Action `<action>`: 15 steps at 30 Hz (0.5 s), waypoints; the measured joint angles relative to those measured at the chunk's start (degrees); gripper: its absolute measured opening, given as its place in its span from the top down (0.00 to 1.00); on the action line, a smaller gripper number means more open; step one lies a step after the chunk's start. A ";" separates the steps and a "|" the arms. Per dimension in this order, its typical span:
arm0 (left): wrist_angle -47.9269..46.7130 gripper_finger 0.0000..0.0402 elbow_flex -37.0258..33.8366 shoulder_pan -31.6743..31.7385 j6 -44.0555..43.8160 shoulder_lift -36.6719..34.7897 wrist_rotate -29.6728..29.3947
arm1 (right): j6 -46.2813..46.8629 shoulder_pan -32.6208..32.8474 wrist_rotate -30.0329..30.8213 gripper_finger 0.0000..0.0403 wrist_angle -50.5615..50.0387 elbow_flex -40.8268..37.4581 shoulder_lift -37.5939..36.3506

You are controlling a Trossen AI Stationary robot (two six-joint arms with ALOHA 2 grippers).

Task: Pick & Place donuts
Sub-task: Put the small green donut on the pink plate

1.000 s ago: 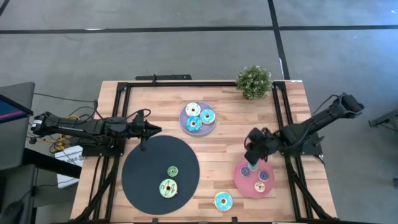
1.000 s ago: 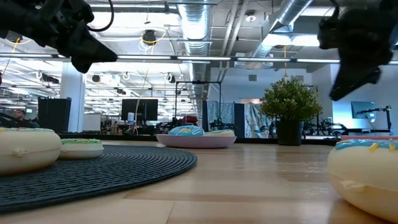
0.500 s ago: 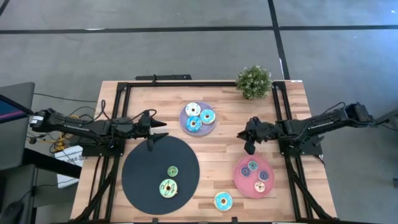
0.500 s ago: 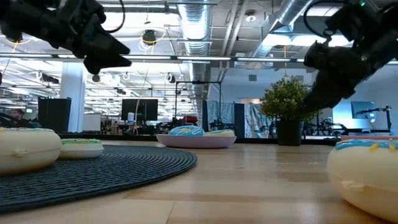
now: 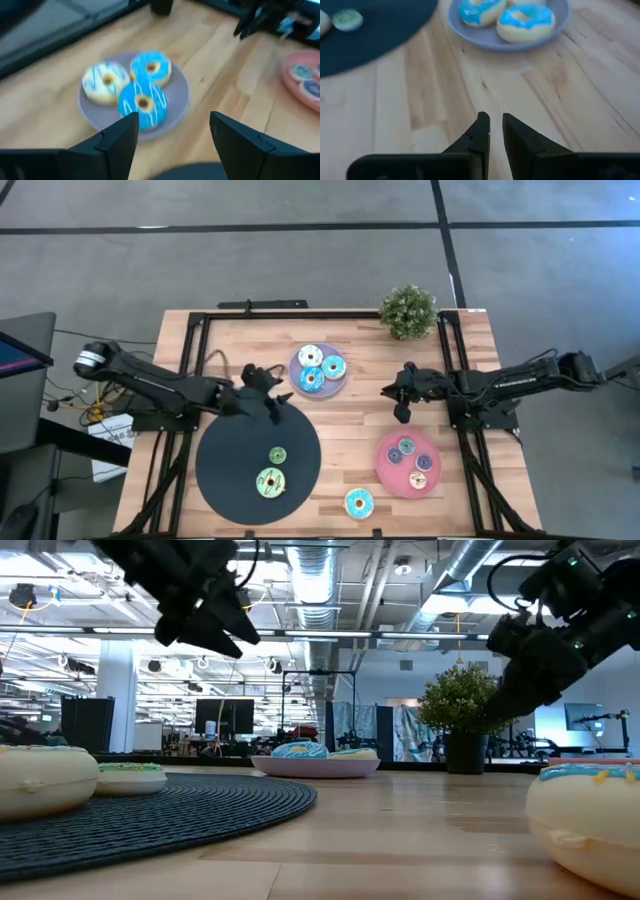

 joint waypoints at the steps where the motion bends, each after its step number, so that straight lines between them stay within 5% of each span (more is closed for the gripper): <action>1: -3.89 0.41 2.49 -0.62 -3.27 1.93 -0.27 | -0.03 -0.30 0.01 0.90 -0.74 -0.01 0.00; 9: -35.05 0.41 21.15 -3.14 -30.34 17.95 5.51 | -3.23 -3.89 -0.97 0.90 -5.23 -0.01 0.02; 15: -46.63 0.41 30.18 -6.06 -40.67 27.27 13.37 | -6.13 -7.13 -3.18 0.90 -5.21 0.00 0.02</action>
